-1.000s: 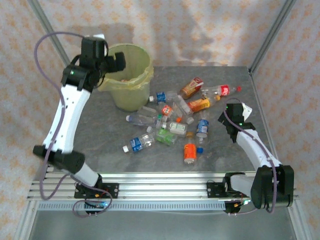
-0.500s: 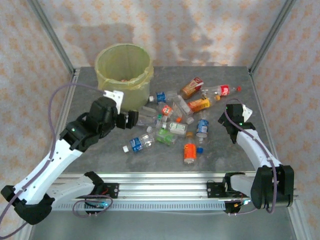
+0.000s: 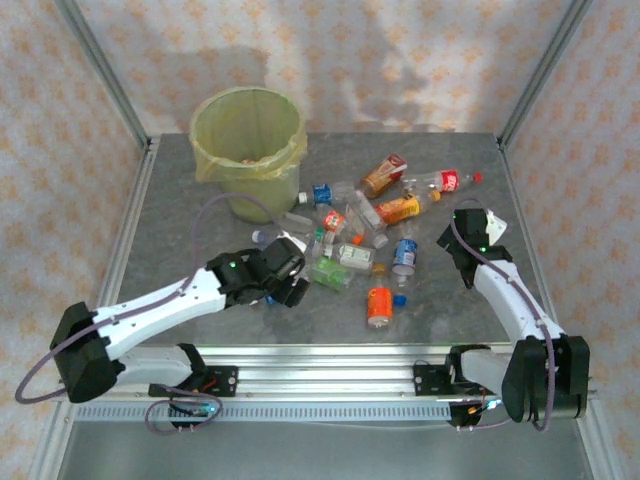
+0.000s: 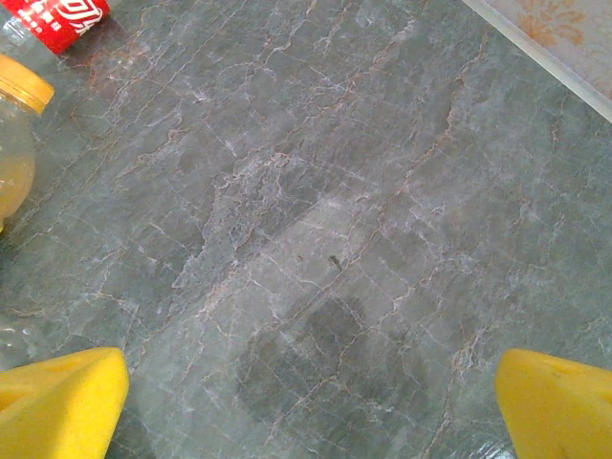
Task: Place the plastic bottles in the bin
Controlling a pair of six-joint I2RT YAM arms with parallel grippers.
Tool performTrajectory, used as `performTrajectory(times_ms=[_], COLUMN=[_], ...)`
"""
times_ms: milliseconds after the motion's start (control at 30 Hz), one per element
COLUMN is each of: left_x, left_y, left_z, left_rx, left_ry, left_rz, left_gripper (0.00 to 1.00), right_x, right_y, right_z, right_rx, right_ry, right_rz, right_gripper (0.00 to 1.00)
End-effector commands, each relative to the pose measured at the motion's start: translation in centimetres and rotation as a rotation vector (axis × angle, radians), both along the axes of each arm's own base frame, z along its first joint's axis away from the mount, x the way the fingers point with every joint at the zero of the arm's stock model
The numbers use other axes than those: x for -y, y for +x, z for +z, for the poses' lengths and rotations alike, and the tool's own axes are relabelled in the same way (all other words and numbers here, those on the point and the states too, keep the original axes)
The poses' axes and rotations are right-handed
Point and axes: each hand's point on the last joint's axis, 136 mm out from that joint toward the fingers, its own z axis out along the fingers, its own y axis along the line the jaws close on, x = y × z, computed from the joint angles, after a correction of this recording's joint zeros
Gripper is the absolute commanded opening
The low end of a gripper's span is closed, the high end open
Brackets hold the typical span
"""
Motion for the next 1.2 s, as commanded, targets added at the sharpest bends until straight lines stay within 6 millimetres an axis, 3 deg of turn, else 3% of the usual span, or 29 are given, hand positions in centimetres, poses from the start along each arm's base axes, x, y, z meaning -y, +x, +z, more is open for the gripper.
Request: performTrajectory(times_ms=[0, 233, 700, 1000, 1167], left_x=[-0.4, -0.5, -0.3, -1.1, -1.2], left_y=[0.7, 1.6, 2.5, 2.6, 2.4], left_z=[-1.2, -4.3, -7.8, -9.3, -9.4], left_rx=[0.016, -0.031, -0.124, -0.162, -0.162], left_ry=[0.085, 0.215, 0.371, 0.456, 0.451], left_rz=[-0.002, 0.005, 0.045, 0.092, 0.102], left_gripper=[0.96, 0.97, 0.96, 0.85, 0.71], right_x=[0.5, 0.4, 0.5, 0.6, 0.6], right_y=[-0.5, -0.5, -0.8, -0.8, -1.0], right_z=[0.4, 0.3, 0.2, 0.3, 0.4], right_rx=[-0.002, -0.003, -0.006, -0.003, 0.003], right_ry=[-0.004, 0.002, -0.004, -0.009, -0.011], right_rz=[-0.032, -0.028, -0.031, -0.031, -0.033], right_gripper=[0.99, 0.99, 0.99, 0.99, 0.99])
